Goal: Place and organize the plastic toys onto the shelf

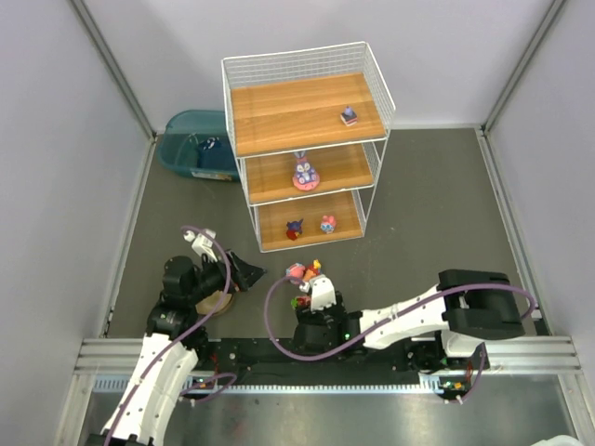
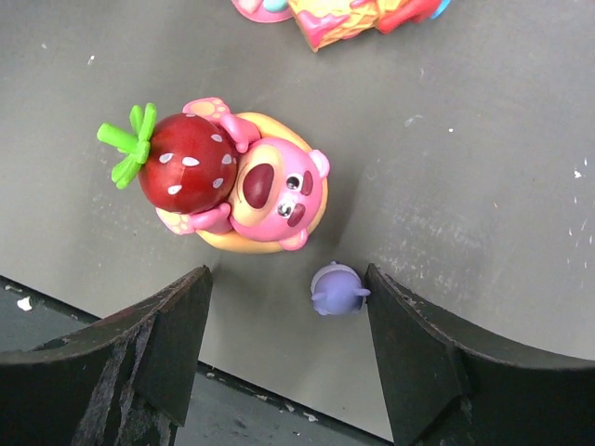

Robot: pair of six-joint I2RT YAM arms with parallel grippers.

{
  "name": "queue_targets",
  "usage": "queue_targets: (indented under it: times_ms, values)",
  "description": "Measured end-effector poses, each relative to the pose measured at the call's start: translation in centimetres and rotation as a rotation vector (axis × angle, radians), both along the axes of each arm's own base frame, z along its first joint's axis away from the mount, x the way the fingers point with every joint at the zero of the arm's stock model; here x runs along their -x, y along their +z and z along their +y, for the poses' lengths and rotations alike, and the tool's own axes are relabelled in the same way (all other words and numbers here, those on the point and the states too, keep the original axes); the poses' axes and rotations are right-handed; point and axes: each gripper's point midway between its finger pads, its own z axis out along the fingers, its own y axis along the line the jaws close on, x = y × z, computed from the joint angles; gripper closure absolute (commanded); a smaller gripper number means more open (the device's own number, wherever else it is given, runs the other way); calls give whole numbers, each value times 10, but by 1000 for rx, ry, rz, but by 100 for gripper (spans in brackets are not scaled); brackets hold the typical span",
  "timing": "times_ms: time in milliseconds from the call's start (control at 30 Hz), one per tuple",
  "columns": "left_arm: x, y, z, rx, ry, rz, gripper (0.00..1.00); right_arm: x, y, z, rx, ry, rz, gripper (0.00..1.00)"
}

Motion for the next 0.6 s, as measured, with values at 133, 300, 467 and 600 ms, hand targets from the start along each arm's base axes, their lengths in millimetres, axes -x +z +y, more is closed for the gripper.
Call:
queue_targets:
  times_ms: [133, 300, 467, 600]
  values:
    - [-1, 2, 2, -3, 17, -24, 1, -2, 1, -4, -45, -58, -27, 35]
    - [-3, 0, 4, -9, 33, -21, 1, -3, 1, -21, -97, -115, -42, 39]
    - [-3, -1, 5, -11, 38, -18, 1, -1, 1, -26, -109, -133, -56, 44]
    - [-3, -1, 5, -12, 40, -18, 1, -1, 0, -29, -86, -136, -76, 55]
